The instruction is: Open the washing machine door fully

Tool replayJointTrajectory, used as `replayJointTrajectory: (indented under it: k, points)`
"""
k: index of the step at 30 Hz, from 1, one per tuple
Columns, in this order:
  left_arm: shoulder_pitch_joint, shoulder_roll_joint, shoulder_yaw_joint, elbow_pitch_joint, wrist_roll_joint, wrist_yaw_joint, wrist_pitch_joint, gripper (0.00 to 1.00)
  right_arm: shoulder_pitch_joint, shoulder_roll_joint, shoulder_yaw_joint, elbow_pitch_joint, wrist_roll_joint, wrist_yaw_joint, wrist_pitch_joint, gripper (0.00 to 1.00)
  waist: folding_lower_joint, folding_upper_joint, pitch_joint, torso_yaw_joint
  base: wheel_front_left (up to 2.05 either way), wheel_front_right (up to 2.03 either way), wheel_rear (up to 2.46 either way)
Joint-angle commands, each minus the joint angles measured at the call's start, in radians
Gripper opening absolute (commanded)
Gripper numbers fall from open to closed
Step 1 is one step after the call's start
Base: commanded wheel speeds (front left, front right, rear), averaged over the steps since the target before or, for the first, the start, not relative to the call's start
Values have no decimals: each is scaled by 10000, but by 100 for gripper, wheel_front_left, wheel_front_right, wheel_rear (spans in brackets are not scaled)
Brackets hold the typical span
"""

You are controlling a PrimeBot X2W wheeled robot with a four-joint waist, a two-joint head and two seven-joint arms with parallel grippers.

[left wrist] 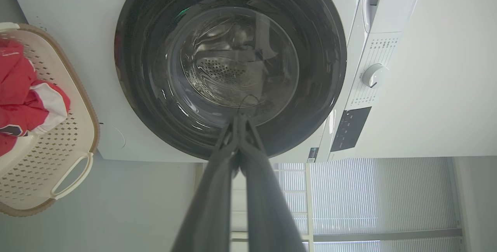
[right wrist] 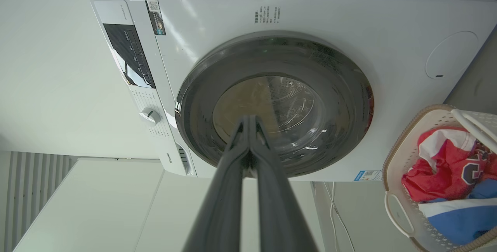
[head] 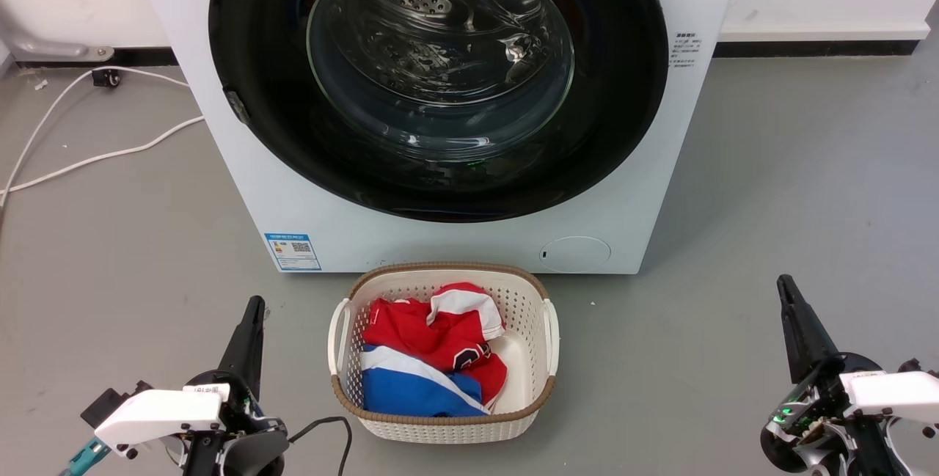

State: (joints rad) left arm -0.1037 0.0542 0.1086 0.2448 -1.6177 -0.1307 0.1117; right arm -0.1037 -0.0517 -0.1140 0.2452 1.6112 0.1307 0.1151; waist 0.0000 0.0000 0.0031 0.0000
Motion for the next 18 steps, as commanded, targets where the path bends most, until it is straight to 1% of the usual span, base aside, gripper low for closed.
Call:
replayJointTrajectory:
  k: [1,18]
  points:
    - [-97,-10,39,8,37,0,21,0,-98,27,3,9,33,0,13,0,0,0,0,0,0,0,0]
    - [-97,-18,50,8,30,0,35,0,-98,27,4,9,34,-1,13,0,0,0,0,0,0,0,0]
